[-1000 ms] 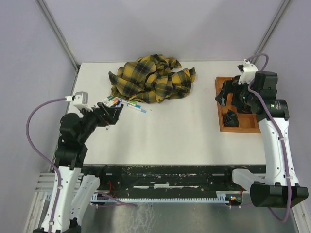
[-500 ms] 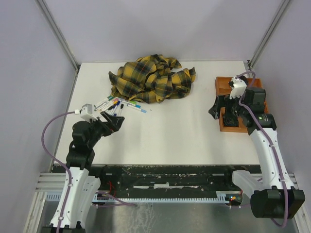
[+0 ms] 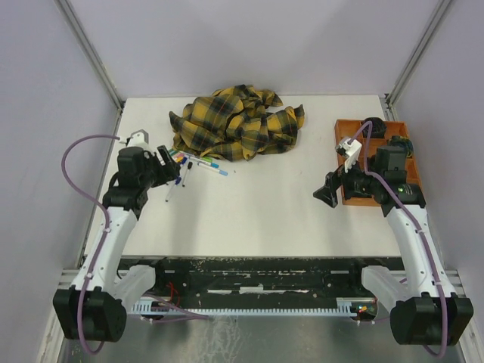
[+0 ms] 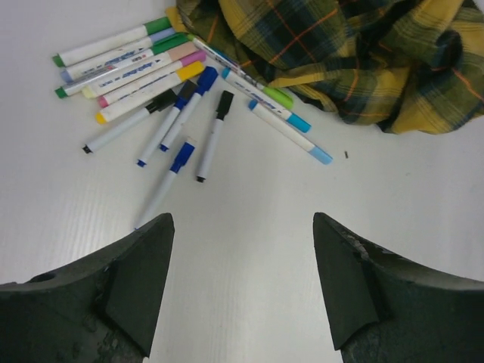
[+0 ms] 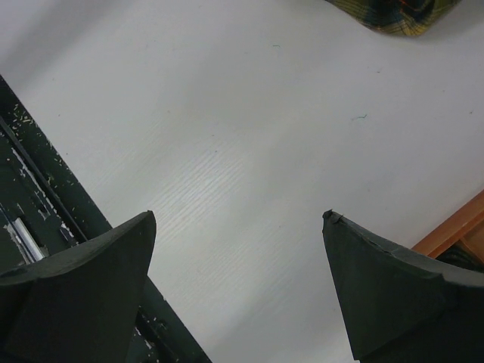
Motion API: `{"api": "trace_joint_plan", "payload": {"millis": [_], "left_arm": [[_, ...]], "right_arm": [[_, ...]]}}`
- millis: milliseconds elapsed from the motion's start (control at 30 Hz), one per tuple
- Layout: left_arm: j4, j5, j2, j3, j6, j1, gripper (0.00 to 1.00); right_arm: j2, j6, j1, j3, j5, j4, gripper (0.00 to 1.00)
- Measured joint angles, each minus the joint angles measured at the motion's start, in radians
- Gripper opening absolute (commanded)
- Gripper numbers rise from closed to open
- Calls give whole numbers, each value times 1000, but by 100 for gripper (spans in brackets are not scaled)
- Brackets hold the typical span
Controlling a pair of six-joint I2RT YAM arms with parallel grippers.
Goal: Open the pen caps
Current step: Pick up the pen from the center of the board.
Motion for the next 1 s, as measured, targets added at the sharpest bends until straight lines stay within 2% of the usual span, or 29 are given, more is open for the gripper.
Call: {"api": "trace_joint_plan", "payload": {"millis": [67,267,433,633,767,1000], "left_arm": [[-8,-27,61,32,55,1,72],[-66,-34,326,144,163,-15,69],[-137,-94,529,274,226,-124,54],[-192,-140,798,465,269,-192,47],[-229,-163,872,485,277,-190,48],[-235,-171,874,485,279,-180,45]], "right_arm": [[3,-23,0,0,-23,-11,99],[7,-57,0,0,-21,-28,99],[8,-72,0,0,-7,-35,99],[16,-80,0,0,16,-34,99],[19,-83,0,0,31,-34,99],[28,-83,0,0,37,-34,99]]}}
